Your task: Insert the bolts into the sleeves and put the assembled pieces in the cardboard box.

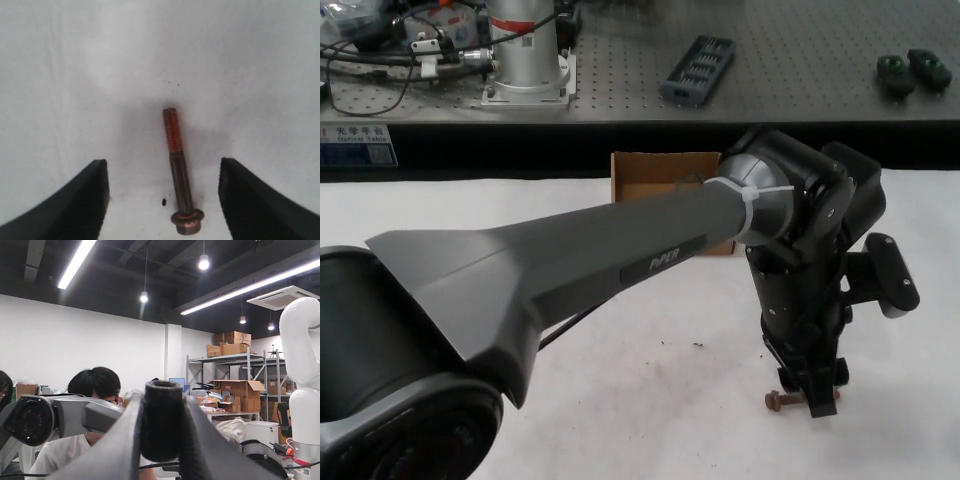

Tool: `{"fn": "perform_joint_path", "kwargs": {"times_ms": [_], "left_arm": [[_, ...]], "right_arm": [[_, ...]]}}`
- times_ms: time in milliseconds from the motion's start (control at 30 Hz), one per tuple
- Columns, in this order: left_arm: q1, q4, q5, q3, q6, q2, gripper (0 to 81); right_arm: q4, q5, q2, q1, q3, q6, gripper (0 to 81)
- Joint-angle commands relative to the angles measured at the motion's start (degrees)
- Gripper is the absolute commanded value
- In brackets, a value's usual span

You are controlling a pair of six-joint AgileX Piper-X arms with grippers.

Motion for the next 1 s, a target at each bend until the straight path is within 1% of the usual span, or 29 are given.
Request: {"fn": "perform_joint_path", "kwargs": {"times_ms": [0,133,333,400,433,467,533,567,600,700,967], "left_arm": [[-0.3,-1.2,0.1,0.0,-0.9,1.0,45.2],[-0.3,-0.5,-0.6,0.0,-1.2,2.8,45.2],[-0.3,2.0,-5.6,0.0,-1.2,5.0,45.2],[-0.3,2.8,-7.7,0.0,-1.2,5.0,41.9],[-0.3,3.0,-8.7,0.0,-1.2,5.0,37.1],[-0.3,3.3,-10.0,0.0,-1.2,5.0,30.2],[-0.3,4.3,-11.8,0.0,-1.0,5.0,14.1],[-0.3,5.1,-11.8,0.0,-0.4,5.0,3.9],[-0.3,6.3,-11.4,0.0,1.1,5.0,0.0],[-0.3,9.5,-11.8,0.0,3.9,5.0,0.7],[0.2,16.6,-11.3,0.0,3.6,2.4,0.6]], "right_arm": [[0.0,0.3,-0.2,-0.3,-0.6,-0.5,7.1],[0.0,0.3,-0.2,-0.3,-0.6,-0.5,7.1],[0.0,0.3,-0.2,-0.3,-0.6,-0.5,7.1],[0.0,0.3,-0.2,-0.3,-0.6,-0.5,7.1],[0.0,0.3,-0.2,-0.3,-0.6,-0.5,7.1],[0.0,0.3,-0.2,-0.3,-0.6,-0.5,7.1],[0.0,0.4,-0.2,-0.3,-0.6,-0.5,7.1],[0.0,0.4,-0.2,-0.3,-0.6,-0.5,7.1],[0.0,0.4,-0.2,-0.3,-0.6,-0.5,7.1],[0.0,0.4,-0.2,-0.3,-0.6,-0.5,7.1],[0.0,0.4,-0.2,-0.3,-0.6,-0.5,7.1]]}}
